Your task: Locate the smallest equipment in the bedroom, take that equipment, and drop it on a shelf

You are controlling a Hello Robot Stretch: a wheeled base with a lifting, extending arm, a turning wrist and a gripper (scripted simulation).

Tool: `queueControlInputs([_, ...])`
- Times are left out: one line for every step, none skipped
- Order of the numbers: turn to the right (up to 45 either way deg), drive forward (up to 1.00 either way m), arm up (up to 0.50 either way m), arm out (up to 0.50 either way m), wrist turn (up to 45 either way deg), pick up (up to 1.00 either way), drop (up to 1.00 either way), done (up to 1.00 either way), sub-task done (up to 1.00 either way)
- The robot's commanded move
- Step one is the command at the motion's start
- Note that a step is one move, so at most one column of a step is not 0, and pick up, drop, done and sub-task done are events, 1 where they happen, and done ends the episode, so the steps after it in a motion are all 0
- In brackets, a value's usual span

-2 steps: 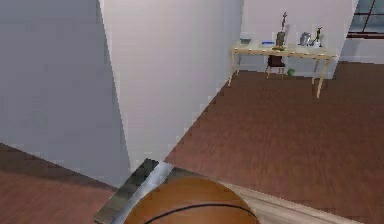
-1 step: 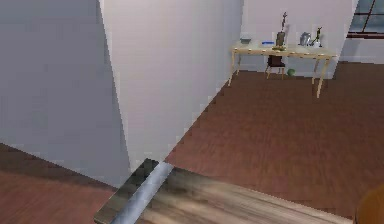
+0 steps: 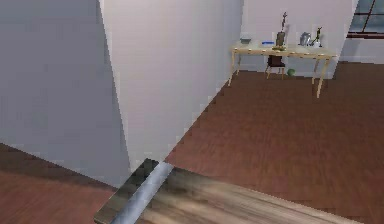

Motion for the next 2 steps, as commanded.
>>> queueControlInputs([0.0,0.0,-0.1,0.0,0.0,0.0,0.0,0.0,0.0])
queueControlInputs([0.0,0.0,-0.32,0.0,0.0,0.0,0.0,0.0,0.0])
